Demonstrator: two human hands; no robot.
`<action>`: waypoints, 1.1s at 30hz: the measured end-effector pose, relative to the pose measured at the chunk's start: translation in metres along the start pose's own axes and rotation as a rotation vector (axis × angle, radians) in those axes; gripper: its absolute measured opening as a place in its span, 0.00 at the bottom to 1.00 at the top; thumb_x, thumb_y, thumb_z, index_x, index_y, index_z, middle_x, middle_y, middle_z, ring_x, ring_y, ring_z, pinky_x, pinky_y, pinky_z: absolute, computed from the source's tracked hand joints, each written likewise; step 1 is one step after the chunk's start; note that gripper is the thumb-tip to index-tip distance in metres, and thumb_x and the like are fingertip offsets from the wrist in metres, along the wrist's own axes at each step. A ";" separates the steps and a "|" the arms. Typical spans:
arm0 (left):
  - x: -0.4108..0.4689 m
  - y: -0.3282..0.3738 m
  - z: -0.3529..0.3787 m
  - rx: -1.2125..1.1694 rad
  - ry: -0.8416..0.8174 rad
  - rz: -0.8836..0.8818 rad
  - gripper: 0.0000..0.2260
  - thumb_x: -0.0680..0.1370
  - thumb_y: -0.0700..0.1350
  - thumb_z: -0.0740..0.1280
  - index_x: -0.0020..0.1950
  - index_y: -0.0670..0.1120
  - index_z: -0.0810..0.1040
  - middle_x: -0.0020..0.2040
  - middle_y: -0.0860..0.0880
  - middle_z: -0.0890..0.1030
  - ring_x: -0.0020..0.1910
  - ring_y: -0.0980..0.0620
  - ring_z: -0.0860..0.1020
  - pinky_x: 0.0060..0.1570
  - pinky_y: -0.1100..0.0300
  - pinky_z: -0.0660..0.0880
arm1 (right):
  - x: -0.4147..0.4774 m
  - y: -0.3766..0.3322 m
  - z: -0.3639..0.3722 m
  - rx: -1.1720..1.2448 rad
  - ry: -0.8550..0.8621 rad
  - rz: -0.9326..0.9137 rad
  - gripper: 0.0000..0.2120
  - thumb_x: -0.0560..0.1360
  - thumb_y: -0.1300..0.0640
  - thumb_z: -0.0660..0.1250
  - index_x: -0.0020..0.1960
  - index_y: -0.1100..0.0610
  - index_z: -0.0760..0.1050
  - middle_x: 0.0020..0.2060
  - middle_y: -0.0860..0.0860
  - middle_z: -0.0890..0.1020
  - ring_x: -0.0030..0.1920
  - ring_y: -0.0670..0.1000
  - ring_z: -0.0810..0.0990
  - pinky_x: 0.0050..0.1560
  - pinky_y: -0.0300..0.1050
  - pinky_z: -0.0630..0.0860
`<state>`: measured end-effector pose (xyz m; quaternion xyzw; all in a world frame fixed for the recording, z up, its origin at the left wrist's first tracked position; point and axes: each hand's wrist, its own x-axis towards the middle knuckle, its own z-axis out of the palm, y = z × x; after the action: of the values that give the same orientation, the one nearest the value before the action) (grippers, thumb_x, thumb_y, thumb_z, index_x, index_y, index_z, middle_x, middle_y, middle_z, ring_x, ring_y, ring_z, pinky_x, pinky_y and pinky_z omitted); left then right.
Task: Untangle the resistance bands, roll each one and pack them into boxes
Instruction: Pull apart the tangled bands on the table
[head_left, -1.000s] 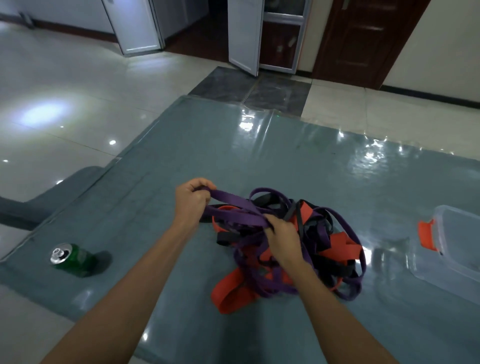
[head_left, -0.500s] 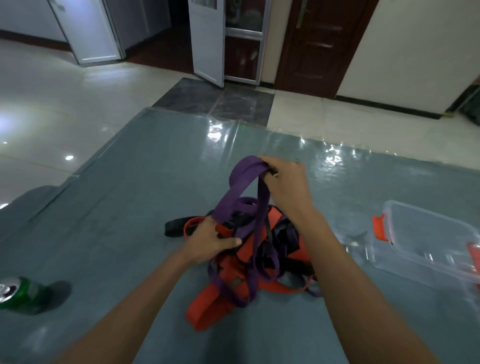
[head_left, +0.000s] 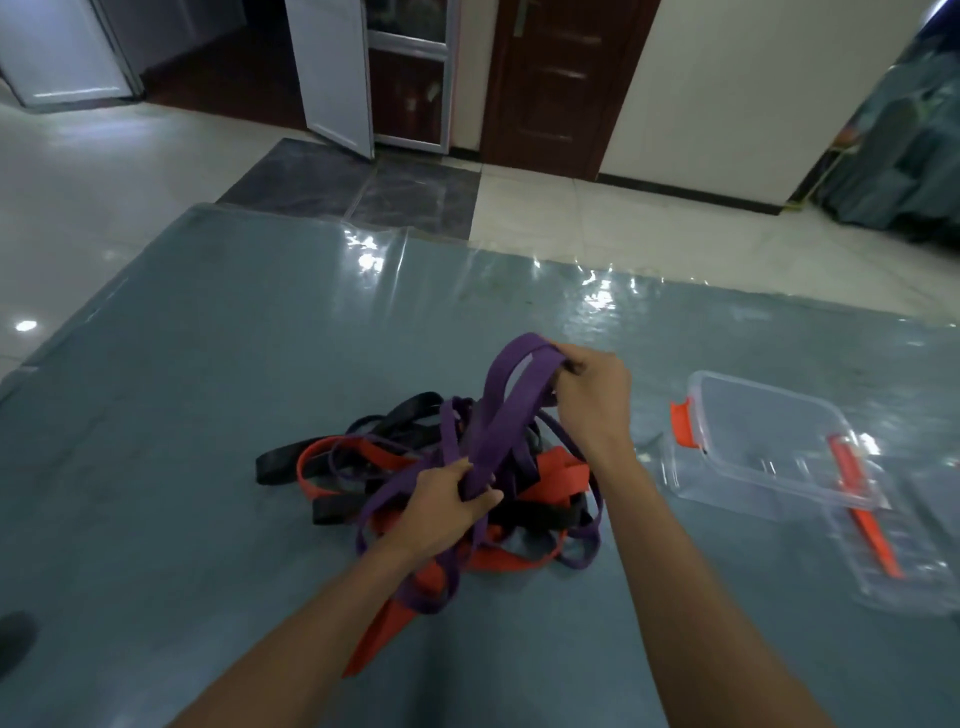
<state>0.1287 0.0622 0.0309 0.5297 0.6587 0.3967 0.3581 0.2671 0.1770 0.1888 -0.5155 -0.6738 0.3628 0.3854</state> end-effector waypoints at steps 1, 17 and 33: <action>-0.002 -0.008 -0.001 0.056 0.011 0.026 0.14 0.72 0.60 0.72 0.47 0.51 0.79 0.37 0.53 0.83 0.40 0.55 0.82 0.46 0.52 0.79 | 0.003 0.015 -0.003 0.018 0.022 0.071 0.16 0.70 0.68 0.64 0.45 0.52 0.87 0.33 0.55 0.85 0.38 0.58 0.86 0.37 0.57 0.84; 0.004 0.016 -0.108 0.424 0.090 0.096 0.05 0.72 0.52 0.75 0.47 0.55 0.83 0.36 0.55 0.82 0.36 0.56 0.80 0.39 0.55 0.75 | -0.057 0.123 0.027 0.117 -0.236 0.705 0.27 0.74 0.39 0.70 0.43 0.66 0.82 0.33 0.59 0.85 0.30 0.54 0.83 0.32 0.47 0.81; 0.002 0.111 -0.130 0.430 0.152 0.309 0.04 0.71 0.45 0.75 0.44 0.52 0.83 0.33 0.60 0.79 0.33 0.62 0.77 0.37 0.67 0.72 | -0.071 0.063 0.059 -0.123 -0.507 -0.131 0.21 0.77 0.49 0.69 0.69 0.48 0.71 0.52 0.47 0.84 0.50 0.48 0.82 0.49 0.46 0.77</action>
<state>0.0585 0.0595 0.1860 0.6565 0.6642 0.3362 0.1220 0.2525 0.1156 0.0961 -0.3860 -0.8014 0.4132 0.1949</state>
